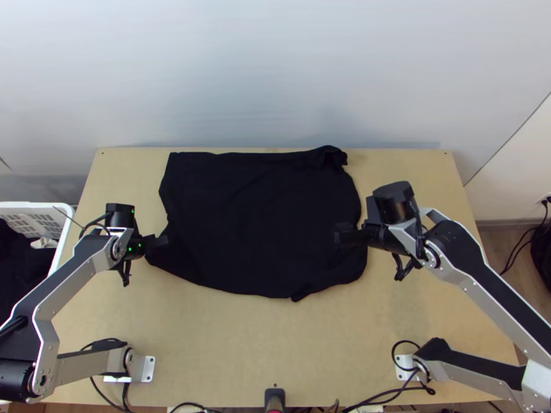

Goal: Fold the t-shirt

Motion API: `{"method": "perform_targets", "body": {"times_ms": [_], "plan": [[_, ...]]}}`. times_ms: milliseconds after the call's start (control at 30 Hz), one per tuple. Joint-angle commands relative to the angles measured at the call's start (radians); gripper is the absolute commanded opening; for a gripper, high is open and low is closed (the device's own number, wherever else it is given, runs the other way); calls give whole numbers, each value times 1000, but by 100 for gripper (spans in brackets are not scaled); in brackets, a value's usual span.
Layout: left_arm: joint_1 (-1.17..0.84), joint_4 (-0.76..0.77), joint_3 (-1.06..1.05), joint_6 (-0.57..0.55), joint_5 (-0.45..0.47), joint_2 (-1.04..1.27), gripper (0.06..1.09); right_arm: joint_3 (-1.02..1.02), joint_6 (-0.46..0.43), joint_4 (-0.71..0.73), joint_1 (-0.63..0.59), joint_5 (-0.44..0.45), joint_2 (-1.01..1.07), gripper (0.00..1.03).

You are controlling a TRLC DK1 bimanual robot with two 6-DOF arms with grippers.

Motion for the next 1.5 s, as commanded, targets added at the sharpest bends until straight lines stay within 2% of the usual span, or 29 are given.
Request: {"method": "perform_targets", "body": {"times_ms": [0,167,267,367,467,533,867,1033,1100,1167,1233,1300,1367,1467], "plan": [[-1,16,-43,17,-4,4,40,-33,5,-11,13,2,-18,98],[-1,6,-58,17,-4,4,38,-43,13,-9,20,0,-19,98],[-3,13,-63,23,-2,6,21,-49,19,-11,37,2,-18,98],[-6,7,-63,23,-4,4,14,-56,19,-12,42,2,-21,98],[-9,-20,-61,22,-2,4,14,-63,18,-14,40,2,-22,98],[-11,-40,-60,22,-2,4,9,-63,18,-14,40,2,-22,98],[-14,-214,-25,23,-2,-40,9,-72,22,-20,54,2,-22,98],[-11,-183,-18,23,-4,-100,10,-84,25,-22,66,2,-24,98],[2,-135,-14,23,-2,-111,13,-89,28,-22,74,0,-24,98],[3,-88,-17,14,-2,-128,23,-90,28,-25,79,0,-24,98],[3,-39,-29,6,-2,-140,24,-89,28,-31,82,2,-24,98],[-6,-34,-28,-1,-1,-135,24,-87,25,-35,82,2,-25,98],[-11,-43,-26,-14,-1,-128,34,-87,25,-37,80,2,-27,98],[-12,-74,-25,-21,-1,-111,35,-92,25,-37,80,2,-28,98]]}}
